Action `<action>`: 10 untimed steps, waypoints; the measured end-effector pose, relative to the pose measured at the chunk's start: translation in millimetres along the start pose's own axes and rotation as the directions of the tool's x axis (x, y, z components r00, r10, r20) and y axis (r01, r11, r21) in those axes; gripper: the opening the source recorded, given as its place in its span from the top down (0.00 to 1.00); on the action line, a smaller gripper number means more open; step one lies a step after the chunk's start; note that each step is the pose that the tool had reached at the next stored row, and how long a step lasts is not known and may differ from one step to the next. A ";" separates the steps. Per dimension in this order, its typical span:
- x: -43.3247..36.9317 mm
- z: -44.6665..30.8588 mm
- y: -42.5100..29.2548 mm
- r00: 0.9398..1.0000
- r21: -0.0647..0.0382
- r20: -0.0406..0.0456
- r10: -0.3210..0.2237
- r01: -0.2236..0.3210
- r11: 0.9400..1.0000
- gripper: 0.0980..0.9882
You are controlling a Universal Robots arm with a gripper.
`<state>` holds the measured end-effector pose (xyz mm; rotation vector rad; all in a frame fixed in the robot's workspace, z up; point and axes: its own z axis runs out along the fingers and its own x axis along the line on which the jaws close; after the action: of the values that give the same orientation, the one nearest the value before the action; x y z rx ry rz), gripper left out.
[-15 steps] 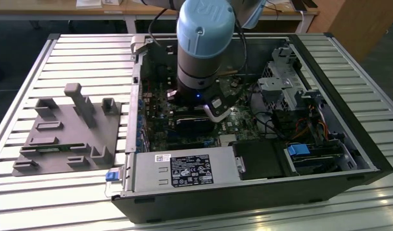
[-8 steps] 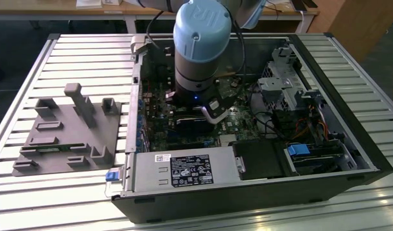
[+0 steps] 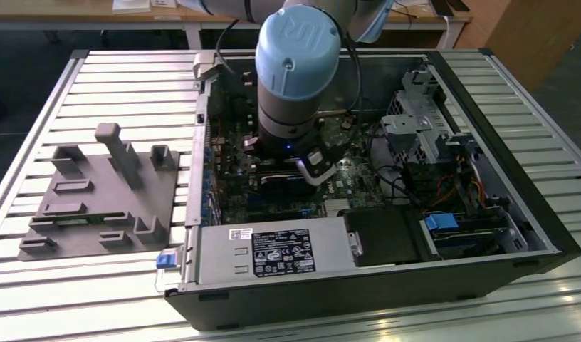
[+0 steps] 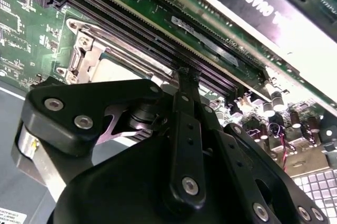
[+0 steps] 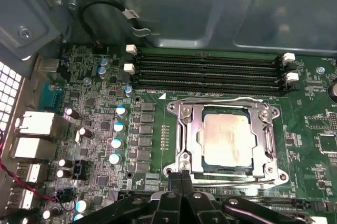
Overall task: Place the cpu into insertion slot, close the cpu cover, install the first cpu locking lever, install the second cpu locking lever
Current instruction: 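Install the second cpu locking lever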
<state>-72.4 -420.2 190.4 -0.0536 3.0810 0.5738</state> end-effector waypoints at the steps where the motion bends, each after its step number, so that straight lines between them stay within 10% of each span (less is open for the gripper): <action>1: 0.3 0.4 -0.1 1.000 -0.003 0.000 0.000 0.000 1.000 0.99; 10: 3.6 5.0 -1.8 1.000 -0.021 0.002 0.000 0.000 1.000 0.99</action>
<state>-76.0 -420.2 185.1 -0.0536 3.0733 0.6063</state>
